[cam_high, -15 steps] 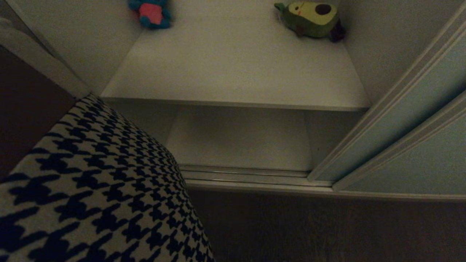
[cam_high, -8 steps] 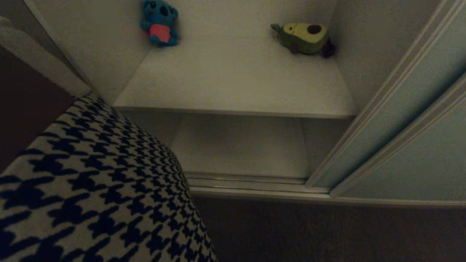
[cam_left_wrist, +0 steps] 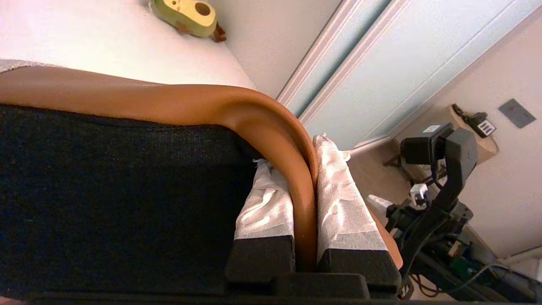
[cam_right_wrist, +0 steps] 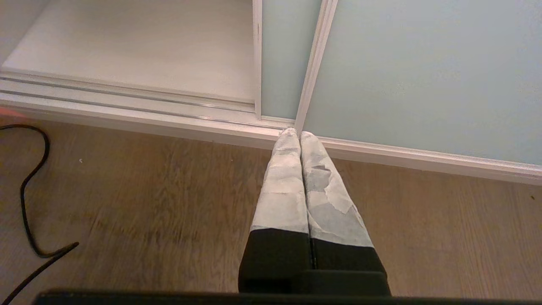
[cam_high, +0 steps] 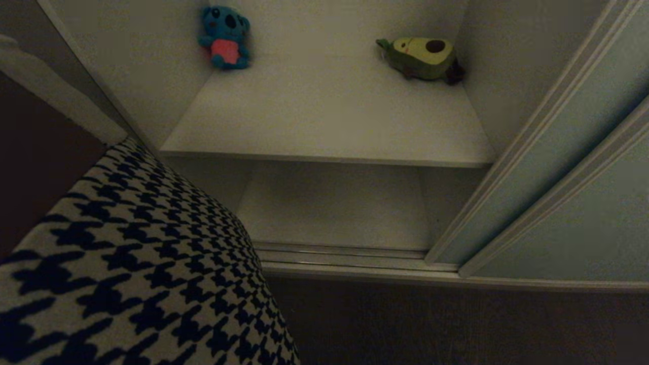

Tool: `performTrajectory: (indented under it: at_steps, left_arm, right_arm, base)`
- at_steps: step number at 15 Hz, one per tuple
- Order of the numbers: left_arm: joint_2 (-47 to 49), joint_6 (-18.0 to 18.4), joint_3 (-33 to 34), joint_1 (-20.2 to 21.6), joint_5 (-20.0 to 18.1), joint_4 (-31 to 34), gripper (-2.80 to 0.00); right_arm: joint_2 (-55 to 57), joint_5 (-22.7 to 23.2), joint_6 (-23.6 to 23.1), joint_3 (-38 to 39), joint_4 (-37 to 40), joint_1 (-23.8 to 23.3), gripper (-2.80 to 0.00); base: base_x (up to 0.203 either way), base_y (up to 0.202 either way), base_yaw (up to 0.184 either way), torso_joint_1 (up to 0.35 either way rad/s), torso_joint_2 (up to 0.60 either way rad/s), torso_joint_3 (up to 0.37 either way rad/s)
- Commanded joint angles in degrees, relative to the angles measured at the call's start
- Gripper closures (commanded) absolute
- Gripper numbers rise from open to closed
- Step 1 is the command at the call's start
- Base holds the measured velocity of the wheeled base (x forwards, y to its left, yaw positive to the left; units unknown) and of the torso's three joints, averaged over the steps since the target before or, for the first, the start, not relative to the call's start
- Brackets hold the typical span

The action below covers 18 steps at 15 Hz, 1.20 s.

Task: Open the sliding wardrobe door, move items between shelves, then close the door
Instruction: Place the pillow on the higher shelf

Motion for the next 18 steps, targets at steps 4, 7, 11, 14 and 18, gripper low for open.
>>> performTrajectory:
  at_steps: [4,7,11,14,18]
  left_arm:
    - [0.0,-0.1,0.2,0.0,-0.1,0.1,0.00]
    - [-0.1,0.0,0.8,0.0,-0.1,-0.3,0.00]
    - [-0.1,0.0,0.9,0.1,-0.1,-0.5,0.00]
    - [0.0,0.0,1.1,0.1,-0.1,-0.5,0.00]
    - [0.0,-0.1,1.2,0.1,-0.1,-0.8,0.00]
  right_arm:
    - [0.1,0.0,0.0,0.2,0.0,0.0,0.00]
    - [0.1,0.0,0.0,0.2,0.0,0.0,0.00]
    - [0.1,0.0,0.0,0.2,0.0,0.0,0.00]
    - [0.1,0.1,0.0,0.2,0.0,0.0,0.00]
    - [0.1,0.0,0.0,0.2,0.0,0.0,0.00]
  base:
    - [0.000,0.000,0.000,0.000,0.00,0.000]
    - [0.000,0.000,0.000,0.000,0.00,0.000]
    - [0.000,0.000,0.000,0.000,0.00,0.000]
    - [0.000,0.000,0.000,0.000,0.00,0.000]
    - [0.032,0.000,0.000,0.000,0.00,0.003]
